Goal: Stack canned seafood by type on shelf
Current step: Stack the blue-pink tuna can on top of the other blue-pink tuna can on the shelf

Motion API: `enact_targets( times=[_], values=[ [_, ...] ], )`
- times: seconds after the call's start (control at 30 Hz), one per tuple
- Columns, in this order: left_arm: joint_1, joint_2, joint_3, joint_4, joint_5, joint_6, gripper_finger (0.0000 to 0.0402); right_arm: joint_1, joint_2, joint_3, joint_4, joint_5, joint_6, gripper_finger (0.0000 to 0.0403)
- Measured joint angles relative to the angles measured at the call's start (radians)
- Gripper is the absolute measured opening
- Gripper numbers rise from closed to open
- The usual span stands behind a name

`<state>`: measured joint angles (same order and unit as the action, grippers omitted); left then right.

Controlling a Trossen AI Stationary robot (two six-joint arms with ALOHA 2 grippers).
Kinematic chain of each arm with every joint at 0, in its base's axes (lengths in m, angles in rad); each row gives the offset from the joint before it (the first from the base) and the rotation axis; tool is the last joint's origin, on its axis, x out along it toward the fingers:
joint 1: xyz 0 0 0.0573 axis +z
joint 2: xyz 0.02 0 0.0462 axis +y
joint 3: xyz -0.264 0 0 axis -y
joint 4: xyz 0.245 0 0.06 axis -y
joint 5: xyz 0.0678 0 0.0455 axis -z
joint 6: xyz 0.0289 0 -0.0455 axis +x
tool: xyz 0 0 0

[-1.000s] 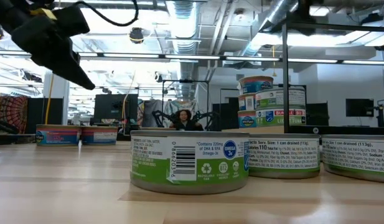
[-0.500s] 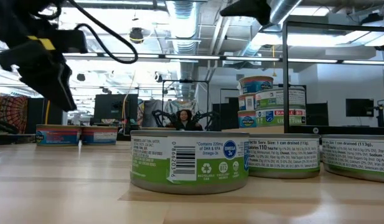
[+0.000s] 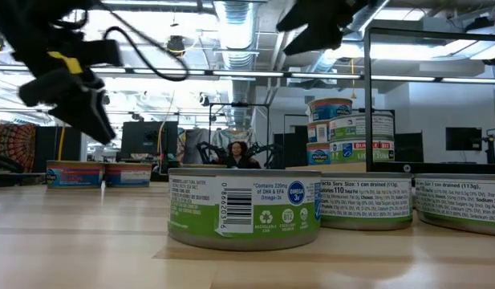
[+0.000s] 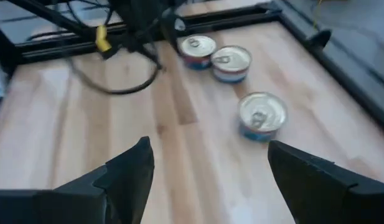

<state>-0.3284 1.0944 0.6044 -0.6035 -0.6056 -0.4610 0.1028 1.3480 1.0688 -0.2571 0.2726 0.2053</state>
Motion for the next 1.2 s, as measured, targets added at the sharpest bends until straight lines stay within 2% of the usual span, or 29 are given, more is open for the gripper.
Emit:
enact_targets(
  times=[0.2,0.43,0.67,0.83,1.0,1.1,1.2],
  values=[
    [0.178,0.124,0.002,0.263,0.131,0.295,0.0167,-0.040,-0.014,-0.044,0.141,-0.013,-0.199,0.0336],
    [0.329,0.239,0.059,0.432,0.111,0.617,0.0167,-0.045,-0.049,-0.047,0.177,-0.016,-0.370,0.0336],
    [0.438,0.402,0.180,0.432,0.176,0.777,0.0167,-0.118,-0.140,-0.077,0.126,-0.016,-0.396,0.0328],
    [0.463,0.501,0.252,0.410,0.178,0.913,0.0167,-0.174,-0.228,-0.145,0.138,-0.016,-0.390,0.0326],
    [0.464,0.563,0.268,0.412,0.167,1.026,0.0166,-0.211,-0.316,-0.211,0.169,-0.016,-0.389,0.0326],
    [0.464,0.582,0.271,0.416,0.144,1.021,0.0150,-0.226,-0.357,-0.253,0.195,-0.017,-0.386,0.0326],
    [0.459,0.590,0.272,0.407,0.133,0.974,0.0111,-0.244,-0.387,-0.288,0.215,-0.017,-0.369,0.0326]
  ],
)
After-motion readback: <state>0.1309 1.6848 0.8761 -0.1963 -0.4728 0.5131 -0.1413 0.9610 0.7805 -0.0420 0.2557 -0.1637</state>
